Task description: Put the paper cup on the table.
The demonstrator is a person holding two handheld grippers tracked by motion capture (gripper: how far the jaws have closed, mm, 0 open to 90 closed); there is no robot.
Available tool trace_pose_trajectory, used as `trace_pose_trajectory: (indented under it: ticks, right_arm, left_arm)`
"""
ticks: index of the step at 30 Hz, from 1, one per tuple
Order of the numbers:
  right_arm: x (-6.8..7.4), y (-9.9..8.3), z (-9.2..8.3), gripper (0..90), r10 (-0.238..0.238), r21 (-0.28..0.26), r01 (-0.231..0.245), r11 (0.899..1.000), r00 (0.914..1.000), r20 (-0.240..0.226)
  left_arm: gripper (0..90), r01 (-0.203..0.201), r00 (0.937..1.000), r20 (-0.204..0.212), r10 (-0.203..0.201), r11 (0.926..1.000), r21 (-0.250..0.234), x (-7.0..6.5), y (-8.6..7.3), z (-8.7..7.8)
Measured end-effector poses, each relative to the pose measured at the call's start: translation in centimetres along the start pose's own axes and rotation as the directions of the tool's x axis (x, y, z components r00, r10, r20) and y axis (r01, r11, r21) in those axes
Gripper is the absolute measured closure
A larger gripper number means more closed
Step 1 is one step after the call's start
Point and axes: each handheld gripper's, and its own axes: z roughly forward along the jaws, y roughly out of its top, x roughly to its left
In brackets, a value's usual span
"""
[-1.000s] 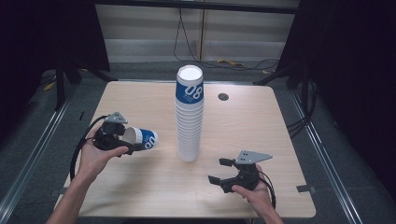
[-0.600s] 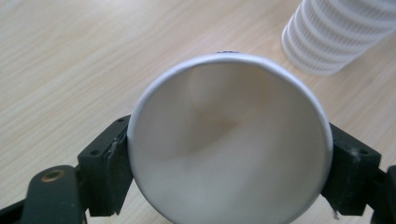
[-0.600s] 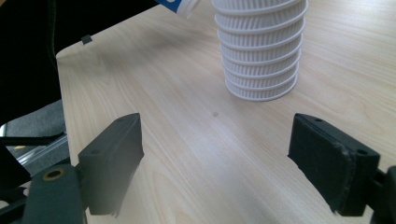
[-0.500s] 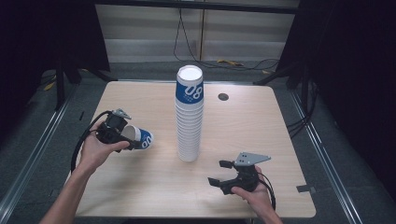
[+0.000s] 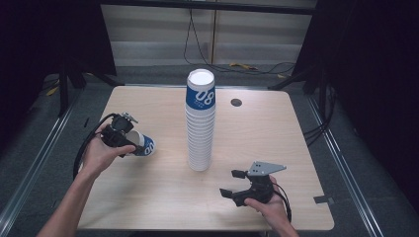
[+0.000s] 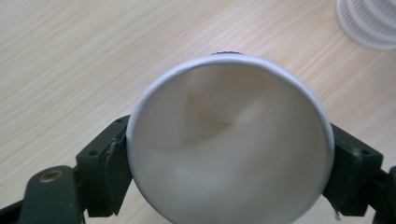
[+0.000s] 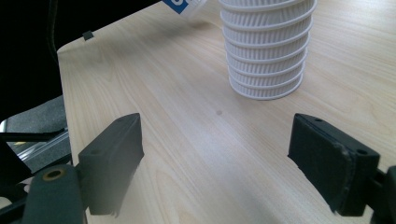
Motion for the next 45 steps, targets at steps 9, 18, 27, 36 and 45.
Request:
trace_pose_trajectory:
  ticks: [9, 18, 27, 36, 45]
  right_arm:
    - [0.2, 0.0, 0.0, 17.7, -0.008, 0.003, 0.008, 1.000, 1.0000, 0.000]
    - [0.3, 0.0, 0.1, 17.6, -0.011, 0.012, 0.011, 1.000, 0.9998, -0.014]
    - [0.2, 0.0, 0.1, 17.6, -0.013, 0.015, 0.013, 1.000, 0.9998, -0.016]
    - [0.4, 0.1, 0.1, 17.6, -0.020, 0.016, 0.020, 1.000, 0.9996, -0.020]
    - [0.4, 0.1, 0.1, 17.4, -0.021, 0.015, 0.021, 1.000, 0.9996, -0.020]
  left_arm:
    - [16.5, 0.000, 0.9997, -0.023, 0.002, 0.9950, 0.100, 0.3, 0.8, 0.7]
    - [14.8, -0.006, 0.9992, -0.039, 0.011, 0.9915, 0.130, 0.4, 1.5, 1.6]
    - [14.4, 0.011, 0.9983, -0.057, -0.010, 0.9997, 0.023, 0.3, 1.2, 2.5]
    - [13.7, 0.030, 0.9993, -0.019, -0.031, 0.9965, -0.078, 0.0, 0.8, 3.7]
    - [13.2, 0.053, 0.9986, 0.003, -0.053, 0.9899, -0.131, 0.0, 0.0, 4.2]
